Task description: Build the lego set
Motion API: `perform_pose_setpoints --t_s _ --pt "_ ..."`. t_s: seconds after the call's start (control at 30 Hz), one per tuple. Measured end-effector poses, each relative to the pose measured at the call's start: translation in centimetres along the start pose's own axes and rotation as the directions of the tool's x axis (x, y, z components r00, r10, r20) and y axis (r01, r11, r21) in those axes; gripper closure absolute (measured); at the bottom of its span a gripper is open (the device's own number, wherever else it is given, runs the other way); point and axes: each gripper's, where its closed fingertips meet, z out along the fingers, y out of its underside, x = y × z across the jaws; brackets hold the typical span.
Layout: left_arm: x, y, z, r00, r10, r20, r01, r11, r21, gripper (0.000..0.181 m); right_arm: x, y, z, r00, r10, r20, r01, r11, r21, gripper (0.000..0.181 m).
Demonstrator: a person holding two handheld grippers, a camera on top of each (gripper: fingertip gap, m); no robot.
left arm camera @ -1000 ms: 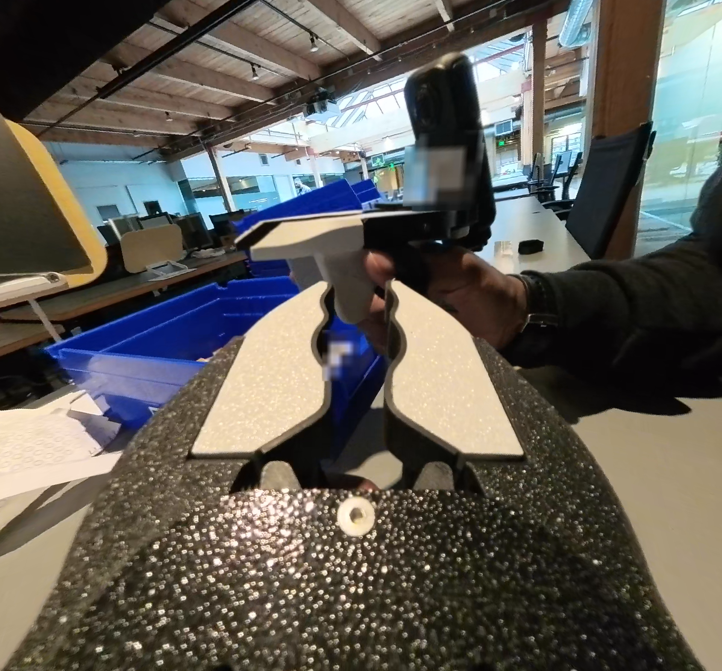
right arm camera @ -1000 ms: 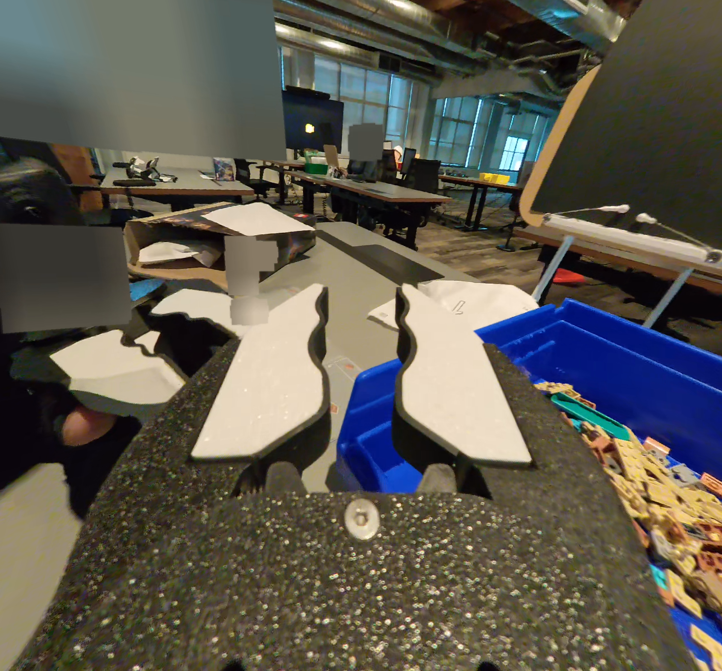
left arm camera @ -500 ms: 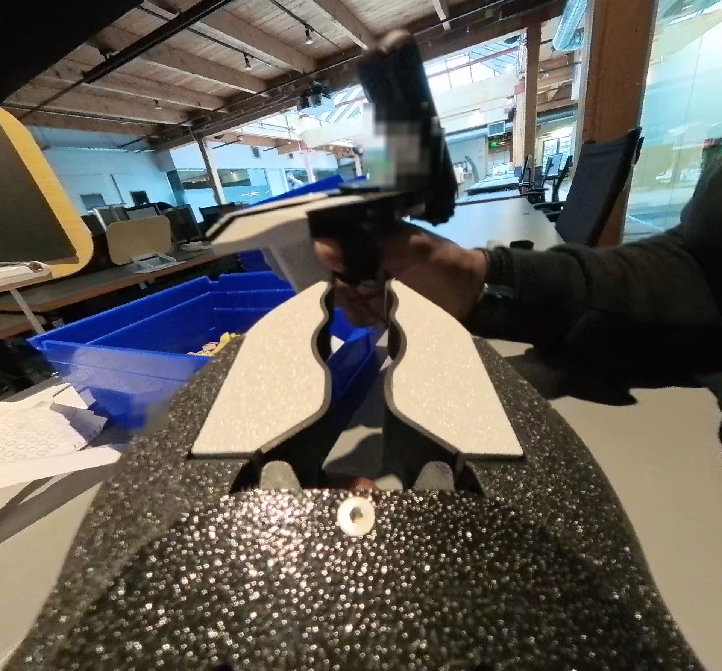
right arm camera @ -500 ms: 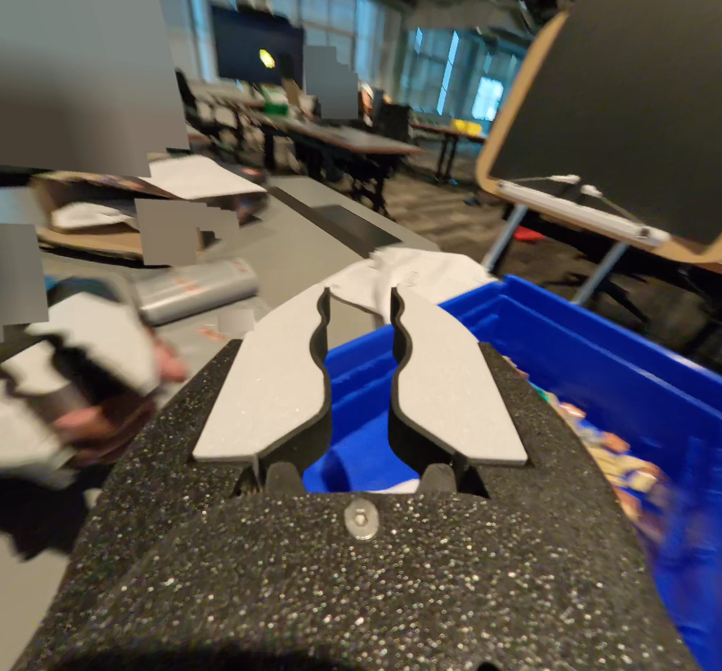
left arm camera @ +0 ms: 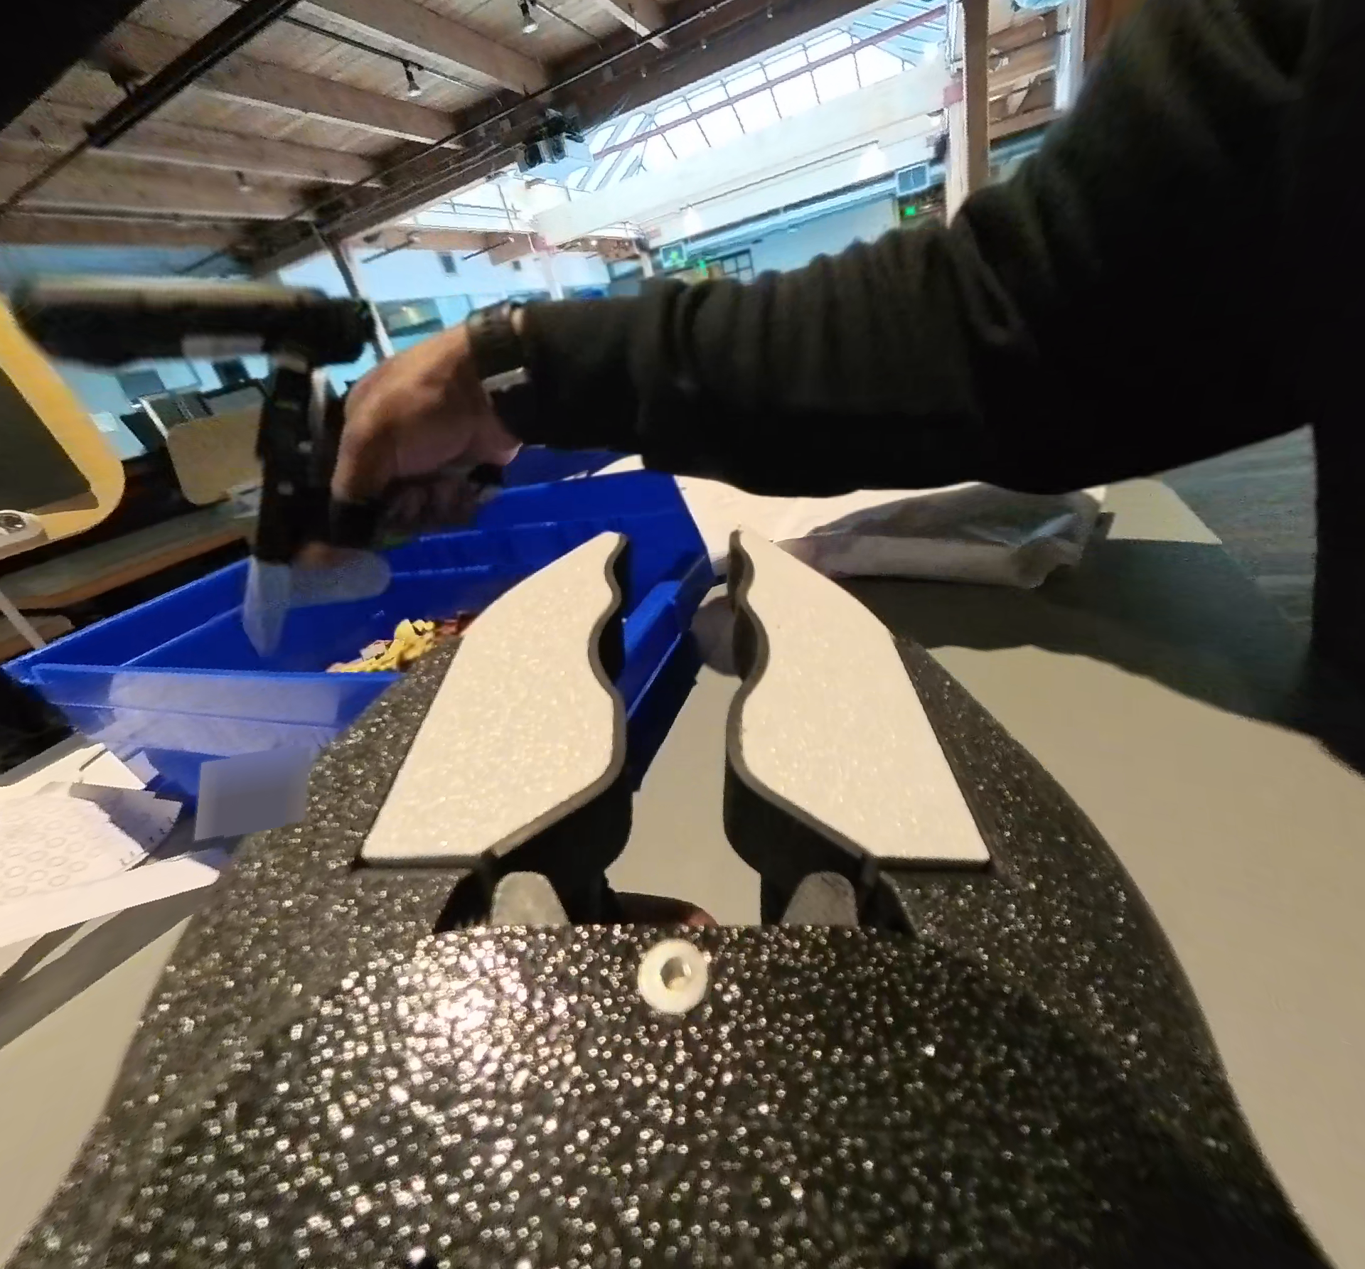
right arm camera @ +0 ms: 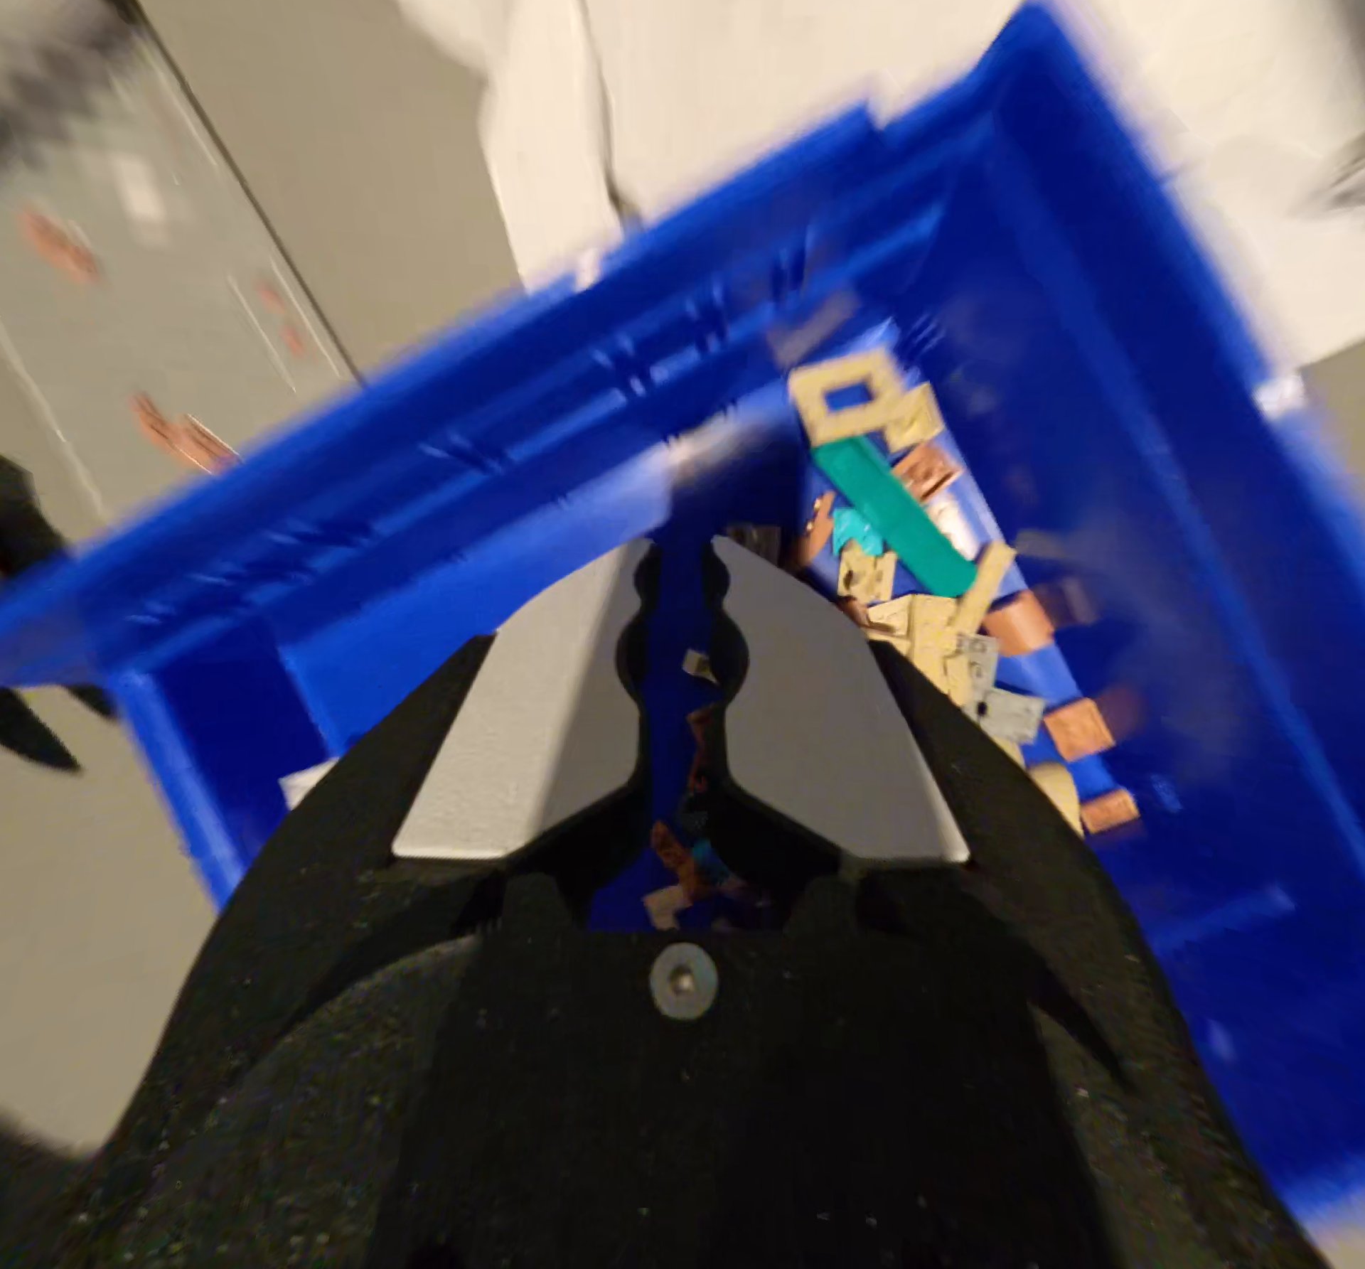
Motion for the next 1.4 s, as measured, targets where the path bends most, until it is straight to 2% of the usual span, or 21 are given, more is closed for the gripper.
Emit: perform_pose_setpoints --t_s 0.1,0.23,0.53,0.67,0.73,0.97,1.07,1.13,1.3,1.4 --pt "0.1 0.3 0.1 1.000 -0.005 -0.007 0.005 1.000 -0.009 0.157 2.6 1.5 2.3 0.994 -0.068 -0.083 0.056 0.989 -0.135 0.174" --pt "-0.3 0.5 0.1 1.000 -0.016 0.001 0.016 1.000 -0.016 0.157 3.2 0.8 3.2 0.988 -0.124 -0.095 0.112 0.986 -0.121 0.176" --pt "-0.9 0.3 0.0 0.997 -0.072 0.009 0.072 0.997 -0.006 0.157 4.8 2.6 4.5 0.973 -0.149 -0.174 0.111 0.970 -0.215 0.166" --pt "-0.8 0.4 0.0 0.997 -0.071 0.005 0.071 0.997 -0.009 0.157 5.0 2.6 4.5 0.972 -0.145 -0.184 0.101 0.969 -0.226 0.162" --pt "-0.7 0.3 0.0 0.998 -0.068 0.003 0.068 0.998 -0.009 0.157 4.6 2.6 4.6 0.976 -0.146 -0.160 0.108 0.968 -0.226 0.172" --pt "-0.6 0.2 0.0 0.999 -0.049 0.005 0.049 0.999 -0.008 0.157 4.4 1.8 3.5 0.957 -0.195 -0.214 0.151 0.967 -0.207 0.173" --pt "-1.1 0.0 -0.2 0.998 -0.054 0.018 0.054 0.999 0.002 0.157 2.5 0.7 1.0 0.954 -0.196 -0.225 0.167 0.975 -0.144 0.173" --pt "-2.0 -0.3 -0.4 0.997 -0.067 0.041 0.066 0.998 0.016 0.157 -0.5 0.2 -1.4 0.953 -0.209 -0.218 0.198 0.978 -0.072 0.173" --pt "-5.5 -1.8 -2.0 0.988 -0.081 0.135 0.071 0.994 0.078 0.157 -12.9 0.8 -7.4 0.957 -0.275 -0.092 0.288 0.939 0.187 0.174" --pt "-7.6 -3.2 -3.4 0.978 -0.051 0.200 0.026 0.992 0.125 0.158 -19.0 3.6 -6.9 0.949 -0.315 -0.032 0.315 0.927 0.203 0.174"
